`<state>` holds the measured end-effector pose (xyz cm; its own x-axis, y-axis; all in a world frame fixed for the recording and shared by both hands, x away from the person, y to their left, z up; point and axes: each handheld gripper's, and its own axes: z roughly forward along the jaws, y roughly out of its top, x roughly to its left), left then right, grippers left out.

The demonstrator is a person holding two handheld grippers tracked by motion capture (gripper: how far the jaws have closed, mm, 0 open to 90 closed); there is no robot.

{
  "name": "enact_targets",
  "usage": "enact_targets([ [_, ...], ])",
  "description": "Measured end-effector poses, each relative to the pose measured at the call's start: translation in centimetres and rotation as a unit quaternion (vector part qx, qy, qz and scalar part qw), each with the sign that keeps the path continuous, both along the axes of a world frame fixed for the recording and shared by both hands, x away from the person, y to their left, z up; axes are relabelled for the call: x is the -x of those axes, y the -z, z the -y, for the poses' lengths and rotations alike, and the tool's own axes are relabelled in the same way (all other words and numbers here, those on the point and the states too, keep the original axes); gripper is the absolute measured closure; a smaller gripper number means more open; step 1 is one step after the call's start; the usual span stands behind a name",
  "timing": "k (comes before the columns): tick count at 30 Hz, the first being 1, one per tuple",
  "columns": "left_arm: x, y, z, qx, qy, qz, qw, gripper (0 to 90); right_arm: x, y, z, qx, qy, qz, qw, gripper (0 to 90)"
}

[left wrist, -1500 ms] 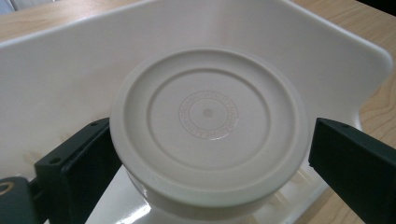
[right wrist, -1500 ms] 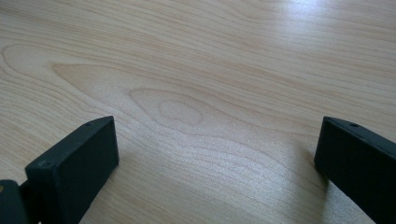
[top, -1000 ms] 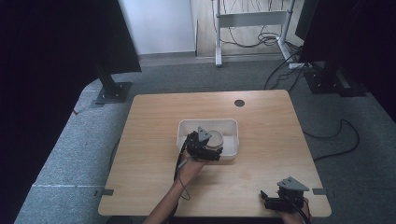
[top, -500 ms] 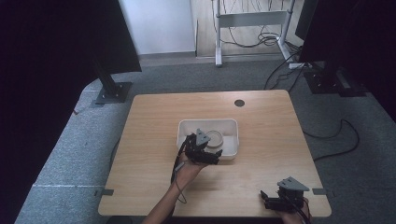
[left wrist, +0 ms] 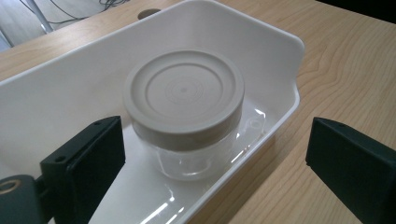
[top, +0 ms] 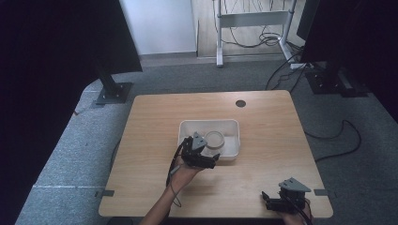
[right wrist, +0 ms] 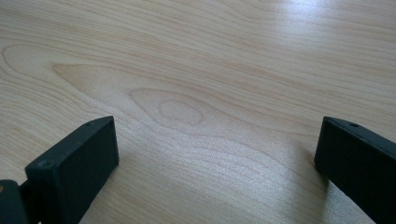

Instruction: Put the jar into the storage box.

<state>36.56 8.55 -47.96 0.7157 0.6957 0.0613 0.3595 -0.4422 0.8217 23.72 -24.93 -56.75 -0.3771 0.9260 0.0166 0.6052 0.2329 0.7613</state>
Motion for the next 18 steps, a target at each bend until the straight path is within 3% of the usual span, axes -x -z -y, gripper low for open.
enact_targets([
  [18, 1.4, -0.2, -2.3, 0.015, 0.003, -0.001, 0.9999, 4.8, 0.0, 0.0, 0.0, 0.000, 0.000, 0.000, 1.0000, 0.0],
])
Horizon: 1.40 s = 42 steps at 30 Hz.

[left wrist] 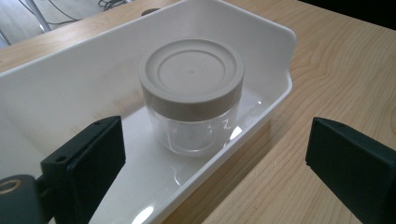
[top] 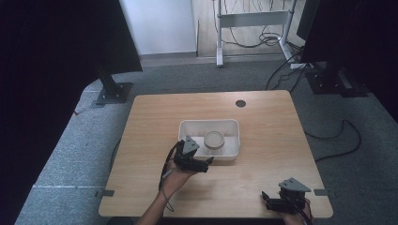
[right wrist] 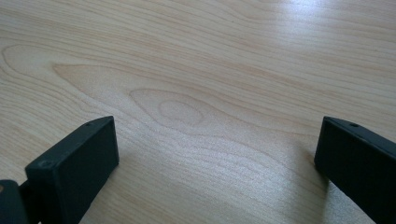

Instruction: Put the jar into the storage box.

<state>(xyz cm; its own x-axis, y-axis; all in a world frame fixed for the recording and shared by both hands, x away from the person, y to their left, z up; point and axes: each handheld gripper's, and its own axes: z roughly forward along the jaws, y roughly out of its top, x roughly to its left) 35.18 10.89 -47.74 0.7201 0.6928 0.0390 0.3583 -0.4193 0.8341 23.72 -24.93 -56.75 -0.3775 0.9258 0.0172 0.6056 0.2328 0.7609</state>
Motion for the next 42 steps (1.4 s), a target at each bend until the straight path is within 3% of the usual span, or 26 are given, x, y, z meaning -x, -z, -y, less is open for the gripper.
enact_targets([
  [13, 0.9, 0.3, -1.9, 0.010, 0.000, -0.002, 0.9999, 5.0, 0.0, 0.0, 0.0, 0.000, 0.000, 0.000, 1.0000, 0.0],
  [29, 1.8, 1.9, -3.8, 0.022, -0.010, -0.017, 0.9996, 5.2, 0.0, 0.0, 0.0, 0.000, 0.000, 0.001, 1.0000, 0.0],
  [42, 2.4, 4.4, -5.5, 0.002, -0.007, -0.031, 0.9995, 5.5, 0.0, 0.0, 0.0, 0.000, 0.001, 0.001, 1.0000, 0.0],
])
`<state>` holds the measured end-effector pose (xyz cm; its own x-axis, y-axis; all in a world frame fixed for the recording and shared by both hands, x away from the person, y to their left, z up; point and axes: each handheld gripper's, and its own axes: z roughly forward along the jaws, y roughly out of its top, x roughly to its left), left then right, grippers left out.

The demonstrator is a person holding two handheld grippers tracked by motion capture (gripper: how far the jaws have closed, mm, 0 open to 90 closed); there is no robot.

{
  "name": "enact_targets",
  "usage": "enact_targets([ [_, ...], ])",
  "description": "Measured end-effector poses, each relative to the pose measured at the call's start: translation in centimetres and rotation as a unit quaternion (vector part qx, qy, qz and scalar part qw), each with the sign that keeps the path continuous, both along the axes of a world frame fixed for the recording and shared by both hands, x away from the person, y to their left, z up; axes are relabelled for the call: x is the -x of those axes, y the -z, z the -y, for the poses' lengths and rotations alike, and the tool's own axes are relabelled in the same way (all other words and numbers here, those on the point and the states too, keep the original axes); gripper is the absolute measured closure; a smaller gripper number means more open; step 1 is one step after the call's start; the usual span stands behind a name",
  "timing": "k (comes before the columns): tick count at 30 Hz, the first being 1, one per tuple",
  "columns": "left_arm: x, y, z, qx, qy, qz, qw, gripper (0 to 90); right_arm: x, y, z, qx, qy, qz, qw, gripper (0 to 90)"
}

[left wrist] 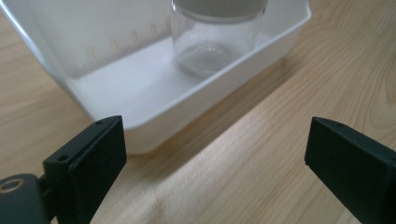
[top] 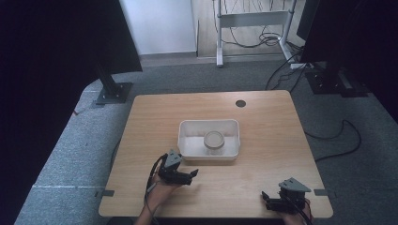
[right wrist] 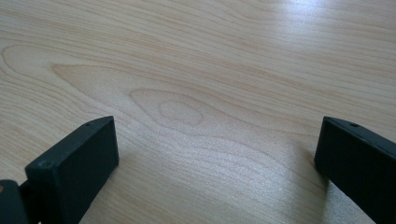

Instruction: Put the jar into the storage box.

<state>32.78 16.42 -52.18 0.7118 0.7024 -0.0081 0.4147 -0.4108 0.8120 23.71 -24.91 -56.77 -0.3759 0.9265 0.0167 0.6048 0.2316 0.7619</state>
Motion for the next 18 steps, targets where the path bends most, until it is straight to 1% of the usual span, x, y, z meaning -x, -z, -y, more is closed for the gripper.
enact_targets([
  [1, 0.0, 0.0, 0.0, 0.000, 0.000, 0.000, 1.0000, 5.5, 0.0, 0.0, 0.0, 0.000, 0.000, 0.000, 1.0000, 0.0],
  [6, 0.3, 1.2, -0.7, -0.008, -0.001, -0.010, 0.9999, 5.6, 0.0, 0.0, 0.0, 0.000, 0.000, 0.000, 1.0000, 0.0],
  [10, 0.5, 2.1, -1.1, -0.026, -0.002, -0.016, 0.9995, 5.6, 0.0, 0.0, 0.0, 0.000, 0.001, 0.000, 1.0000, 0.0],
  [12, 0.6, 2.5, -1.2, -0.026, -0.004, -0.021, 0.9994, 5.7, 0.0, 0.0, 0.0, 0.000, 0.001, 0.000, 1.0000, 0.0],
  [16, 0.6, 3.0, -1.4, -0.034, -0.003, -0.032, 0.9989, 5.7, 0.0, 0.0, 0.0, 0.000, 0.001, 0.000, 1.0000, 0.0],
  [18, 0.6, 3.0, -1.5, -0.030, -0.003, -0.034, 0.9990, 5.7, 0.0, 0.0, 0.0, -0.001, 0.001, 0.000, 1.0000, 0.0],
])
